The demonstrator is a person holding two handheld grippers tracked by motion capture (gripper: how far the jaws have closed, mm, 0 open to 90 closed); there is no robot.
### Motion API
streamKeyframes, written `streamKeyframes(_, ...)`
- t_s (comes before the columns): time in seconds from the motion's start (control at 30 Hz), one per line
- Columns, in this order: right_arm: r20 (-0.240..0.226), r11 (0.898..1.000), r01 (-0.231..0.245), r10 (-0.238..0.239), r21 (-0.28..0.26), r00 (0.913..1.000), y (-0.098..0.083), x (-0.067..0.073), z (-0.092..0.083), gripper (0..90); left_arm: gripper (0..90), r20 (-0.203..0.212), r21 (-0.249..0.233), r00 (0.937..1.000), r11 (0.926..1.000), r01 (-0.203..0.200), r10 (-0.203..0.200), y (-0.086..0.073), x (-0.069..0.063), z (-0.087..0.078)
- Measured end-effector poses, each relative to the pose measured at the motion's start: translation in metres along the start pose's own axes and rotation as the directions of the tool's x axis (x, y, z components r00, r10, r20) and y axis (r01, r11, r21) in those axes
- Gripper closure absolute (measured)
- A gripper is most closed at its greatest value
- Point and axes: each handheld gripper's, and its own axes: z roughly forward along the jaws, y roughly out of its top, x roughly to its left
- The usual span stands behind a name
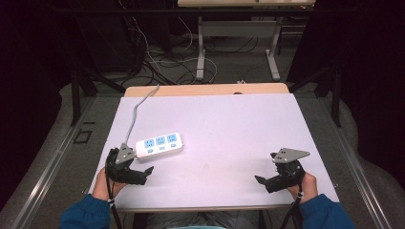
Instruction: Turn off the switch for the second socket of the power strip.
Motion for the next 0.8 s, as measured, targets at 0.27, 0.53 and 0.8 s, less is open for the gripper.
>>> streamKeyframes(0.27,0.007,1.000,0.000,0.000,-0.006,1.0000,0.000,0.000,0.000,0.7,0.0,-0.004,0.007,1.0000,1.0000,0.003,-0.003,-0.008,-0.001,-0.007)
streamKeyframes(0.53,0.003,1.000,-0.004,0.004,0.002,1.0000,0.000,0.000,0.000,0.7,0.0,0.000,0.010,1.0000,0.9999,0.006,-0.006,-0.016,-0.003,-0.012)
streamKeyframes(0.8,0.002,1.000,0.002,-0.002,0.002,1.0000,0.000,-0.001,0.000,0.6,0.0,-0.012,-0.005,0.9998,0.9999,0.015,-0.015,-0.026,-0.008,-0.022)
